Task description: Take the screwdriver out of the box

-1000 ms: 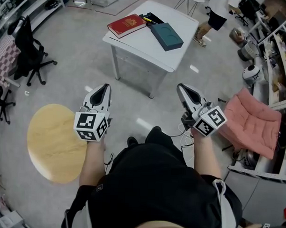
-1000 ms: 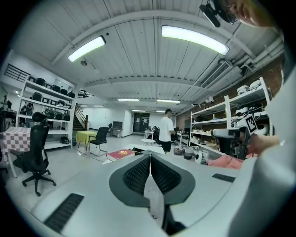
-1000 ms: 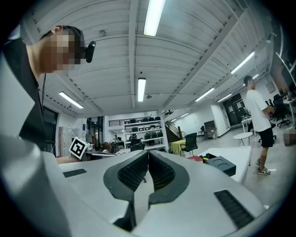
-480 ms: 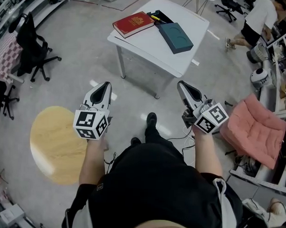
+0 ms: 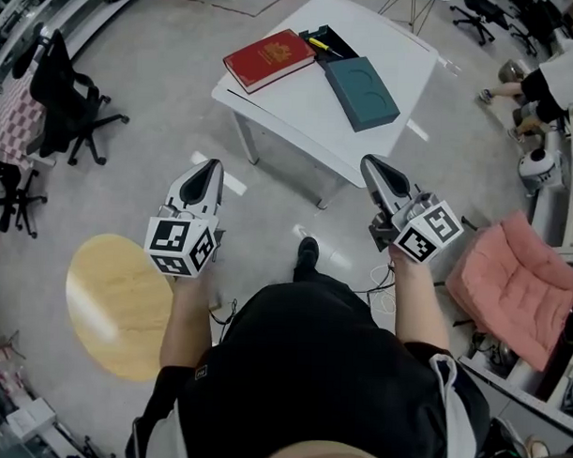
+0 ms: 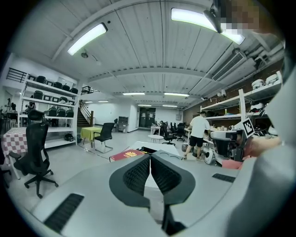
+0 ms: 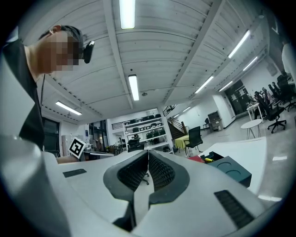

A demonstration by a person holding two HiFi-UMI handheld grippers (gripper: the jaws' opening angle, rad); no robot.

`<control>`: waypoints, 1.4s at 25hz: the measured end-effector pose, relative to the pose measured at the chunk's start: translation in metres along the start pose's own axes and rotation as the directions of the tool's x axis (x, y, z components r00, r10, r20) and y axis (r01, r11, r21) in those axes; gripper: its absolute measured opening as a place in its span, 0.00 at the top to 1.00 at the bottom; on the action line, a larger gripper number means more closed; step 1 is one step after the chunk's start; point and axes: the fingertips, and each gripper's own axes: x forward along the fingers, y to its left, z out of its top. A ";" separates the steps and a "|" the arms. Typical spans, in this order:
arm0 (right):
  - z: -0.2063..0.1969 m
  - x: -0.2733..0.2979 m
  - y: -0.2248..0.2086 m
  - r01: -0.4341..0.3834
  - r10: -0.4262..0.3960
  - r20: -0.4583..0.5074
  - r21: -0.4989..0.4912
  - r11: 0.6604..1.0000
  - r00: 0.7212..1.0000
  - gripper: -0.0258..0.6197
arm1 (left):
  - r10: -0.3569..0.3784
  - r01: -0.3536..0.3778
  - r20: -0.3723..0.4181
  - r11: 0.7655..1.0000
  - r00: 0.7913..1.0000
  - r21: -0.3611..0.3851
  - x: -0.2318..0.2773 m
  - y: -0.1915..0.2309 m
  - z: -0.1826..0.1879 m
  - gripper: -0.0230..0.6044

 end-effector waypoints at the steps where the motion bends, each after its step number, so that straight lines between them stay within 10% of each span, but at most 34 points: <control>1: 0.003 0.005 -0.010 -0.007 0.007 0.002 0.005 1.000 1.000 0.91 | 0.006 -0.006 -0.004 1.000 1.000 0.000 0.010 0.001 0.003 0.93; 20: 0.024 0.044 -0.106 -0.024 0.024 0.003 0.031 0.999 1.000 0.91 | 0.007 -0.007 -0.011 1.000 1.000 0.023 0.118 0.016 0.037 0.93; 35: 0.047 0.187 -0.145 0.138 -0.138 0.010 -0.027 0.990 0.990 0.91 | -0.146 0.145 0.022 0.988 0.989 0.058 0.232 0.152 0.075 0.93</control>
